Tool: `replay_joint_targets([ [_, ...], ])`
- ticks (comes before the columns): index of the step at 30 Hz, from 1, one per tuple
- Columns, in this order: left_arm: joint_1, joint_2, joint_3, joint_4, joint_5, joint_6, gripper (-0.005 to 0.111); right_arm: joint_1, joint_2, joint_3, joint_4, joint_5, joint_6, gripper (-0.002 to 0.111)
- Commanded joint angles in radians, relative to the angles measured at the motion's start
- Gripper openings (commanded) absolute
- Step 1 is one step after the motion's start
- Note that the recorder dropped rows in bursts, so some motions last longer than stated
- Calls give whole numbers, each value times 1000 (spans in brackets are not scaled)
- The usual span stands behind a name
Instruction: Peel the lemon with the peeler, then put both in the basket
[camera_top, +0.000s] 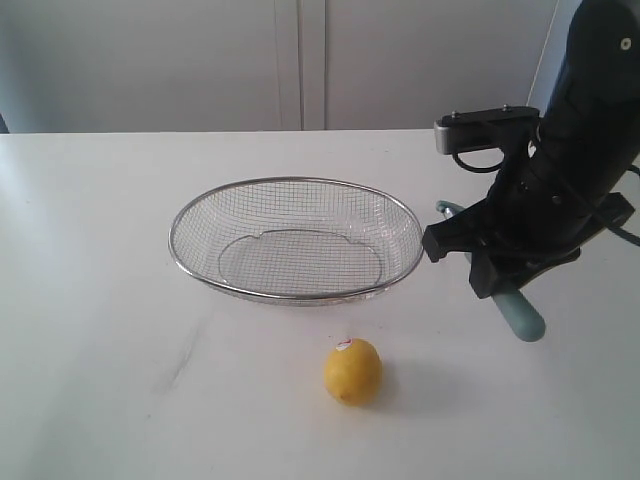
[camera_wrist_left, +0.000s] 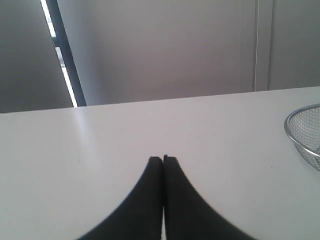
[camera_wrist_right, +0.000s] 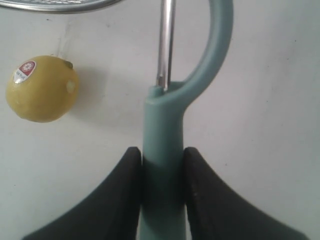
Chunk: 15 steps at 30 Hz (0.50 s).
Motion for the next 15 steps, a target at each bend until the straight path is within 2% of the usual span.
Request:
replay_joint_targets([
  [1,3,-3,-67,-20,139,-6,0,-7,-12,2,-5,5,1,0],
  [8,3,-3,-170,-20,281,-6,0,-7,-12,2,-5,14,1,0],
  [15,3,-3,-270,14,489,0,0,-7,-12,2,-5,12,3,0],
])
